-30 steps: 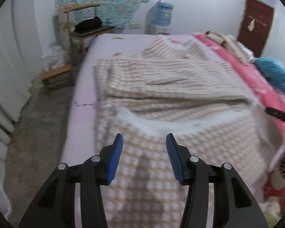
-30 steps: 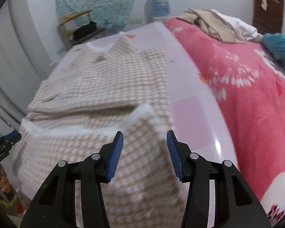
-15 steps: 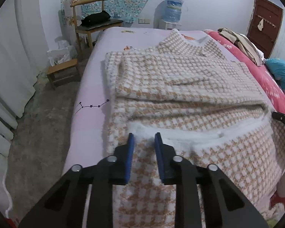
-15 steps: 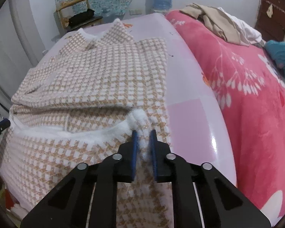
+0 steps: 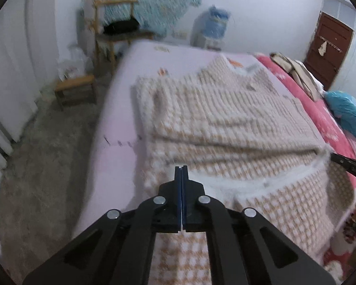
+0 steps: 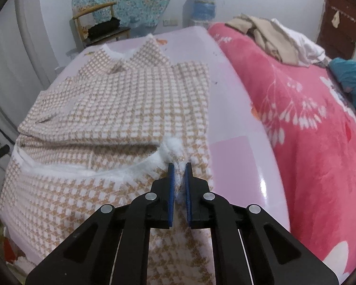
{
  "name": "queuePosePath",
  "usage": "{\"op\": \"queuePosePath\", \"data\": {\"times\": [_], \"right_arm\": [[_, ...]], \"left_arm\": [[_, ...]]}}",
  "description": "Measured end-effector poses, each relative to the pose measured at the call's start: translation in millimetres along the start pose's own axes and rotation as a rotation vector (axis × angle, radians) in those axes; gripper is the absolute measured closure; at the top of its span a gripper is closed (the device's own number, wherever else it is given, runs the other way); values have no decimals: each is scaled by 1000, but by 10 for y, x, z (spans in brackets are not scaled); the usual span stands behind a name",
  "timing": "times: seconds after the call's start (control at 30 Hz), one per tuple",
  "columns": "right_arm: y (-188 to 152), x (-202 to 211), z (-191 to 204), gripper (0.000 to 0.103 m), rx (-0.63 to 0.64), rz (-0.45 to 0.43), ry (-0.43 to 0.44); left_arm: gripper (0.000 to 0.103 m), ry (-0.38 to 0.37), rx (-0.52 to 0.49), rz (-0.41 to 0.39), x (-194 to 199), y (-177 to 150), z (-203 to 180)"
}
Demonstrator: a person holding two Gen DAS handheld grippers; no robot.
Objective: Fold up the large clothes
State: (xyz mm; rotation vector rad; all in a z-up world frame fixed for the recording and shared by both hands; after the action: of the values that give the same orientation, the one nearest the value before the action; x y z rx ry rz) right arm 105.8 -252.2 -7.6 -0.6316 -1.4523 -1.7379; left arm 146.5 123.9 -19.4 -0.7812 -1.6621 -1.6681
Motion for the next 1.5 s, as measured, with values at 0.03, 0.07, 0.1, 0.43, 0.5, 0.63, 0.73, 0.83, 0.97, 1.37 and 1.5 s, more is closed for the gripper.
{"op": "queuePosePath", "data": {"times": [0.03,0.07,0.1,0.43,0.5,0.63,0.73,0.83,0.97,1.37,1.5], "right_arm": [[-6,-7,-9,91,-6,3,3],[-12,-20,-21,90,-14,10,7],[-18,-30,-29,82,-19,14,8],[-22,-210,-40,67,-5,62,13],[-36,-216,-43,67,-11,65,16],[-77,-226,-69,67,-32,72,25],[-99,-232,-65,72,-31,75,24],[-111,-228,-36,94,-16,78,31],[-115,-165,56,97,23,56,14],[372,89,72,98,44,-121,15],[339,-264,-16,98,29,-55,10]], "left_arm": [[99,1,-3,9,-4,-23,-5],[95,1,-8,12,1,-42,-18],[85,0,-16,15,7,-63,-31],[70,60,-57,19,-89,-110,-124],[70,64,-70,25,-126,-118,-142],[70,68,-83,34,-181,-156,-160],[70,69,-86,32,-190,-175,-167],[76,78,-92,15,-181,-193,-172],[91,84,-79,-32,-92,-207,-160],[93,102,-24,-241,182,259,-132],[93,104,1,-162,-160,189,-80]]}}
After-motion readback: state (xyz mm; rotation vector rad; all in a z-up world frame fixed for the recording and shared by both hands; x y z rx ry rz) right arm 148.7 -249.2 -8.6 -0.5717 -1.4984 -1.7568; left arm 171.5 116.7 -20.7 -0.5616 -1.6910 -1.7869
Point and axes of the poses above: each gripper's, at about its wrist camera, not at the fingertips, and x roughly against the way its jaws point, z to its left, y to its top, the point moved 1 cm from there along -x, roughly the way its jaws point, and after that the axes turned 14 degrees about y, right-handed, at the moved point
